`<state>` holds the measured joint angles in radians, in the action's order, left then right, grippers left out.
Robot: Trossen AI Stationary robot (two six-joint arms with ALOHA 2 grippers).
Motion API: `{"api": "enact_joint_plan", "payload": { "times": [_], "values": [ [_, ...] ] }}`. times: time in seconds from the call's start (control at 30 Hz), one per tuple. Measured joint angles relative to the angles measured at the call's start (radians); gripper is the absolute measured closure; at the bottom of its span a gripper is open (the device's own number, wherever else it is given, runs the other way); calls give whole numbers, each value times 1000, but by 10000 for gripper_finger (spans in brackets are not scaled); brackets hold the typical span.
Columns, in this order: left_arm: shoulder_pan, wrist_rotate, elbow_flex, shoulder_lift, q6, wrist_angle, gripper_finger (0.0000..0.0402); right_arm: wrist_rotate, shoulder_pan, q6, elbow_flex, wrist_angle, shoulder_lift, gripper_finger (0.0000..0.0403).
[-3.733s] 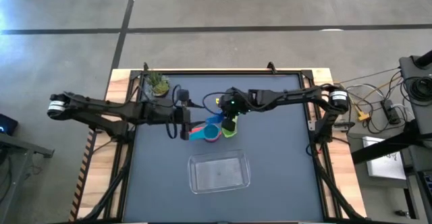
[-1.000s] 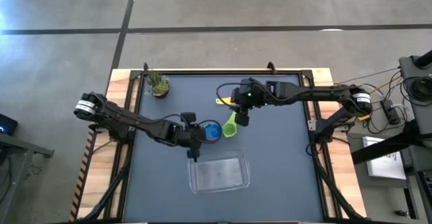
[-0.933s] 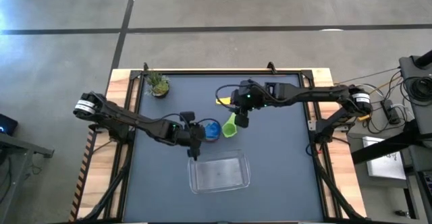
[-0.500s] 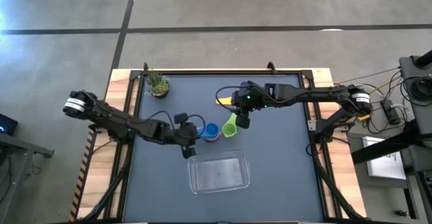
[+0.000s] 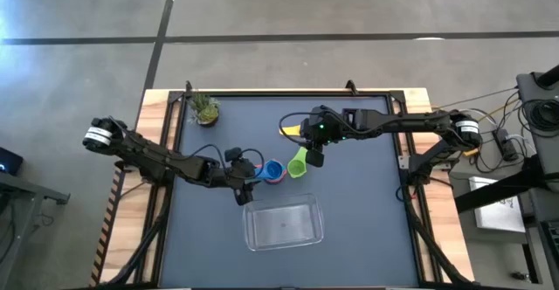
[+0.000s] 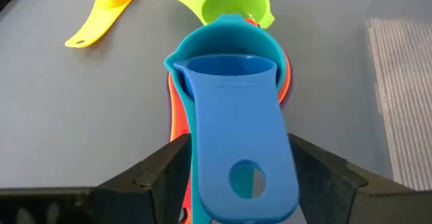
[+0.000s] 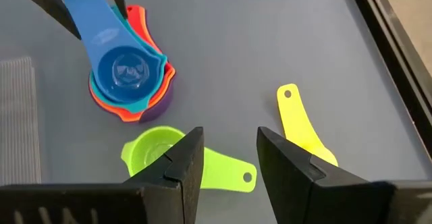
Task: Nest measuring cups in basket
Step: Stack the blue measuring cup on top of the light blue measuring cup, then remove the blue measuring cup from the light blue measuring cup
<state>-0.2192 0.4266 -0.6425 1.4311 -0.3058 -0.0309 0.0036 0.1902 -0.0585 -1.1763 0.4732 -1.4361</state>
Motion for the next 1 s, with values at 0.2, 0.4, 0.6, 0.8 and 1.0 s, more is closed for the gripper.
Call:
{"api": "enact_joint_plan", "payload": {
  "times": [0.2, 0.4, 0.6, 0.8, 1.0],
  "values": [
    [0, -25, -38, -38, -20, -152, 180, 0, 0, -4, 12, 24, 0, 274],
    [0, -18, -51, -131, -3, -163, 191, 0, 0, -3, 19, 24, 0, 275],
    [-6, -16, -50, -178, 81, -164, 202, 0, 0, -11, 19, 24, 0, 276],
    [-13, -14, -50, -156, 190, -160, 209, 0, 0, -17, 19, 23, 0, 274],
    [-13, 9, -50, -129, 207, -153, 210, 0, 0, -18, 19, 16, 0, 277]
  ]
}}
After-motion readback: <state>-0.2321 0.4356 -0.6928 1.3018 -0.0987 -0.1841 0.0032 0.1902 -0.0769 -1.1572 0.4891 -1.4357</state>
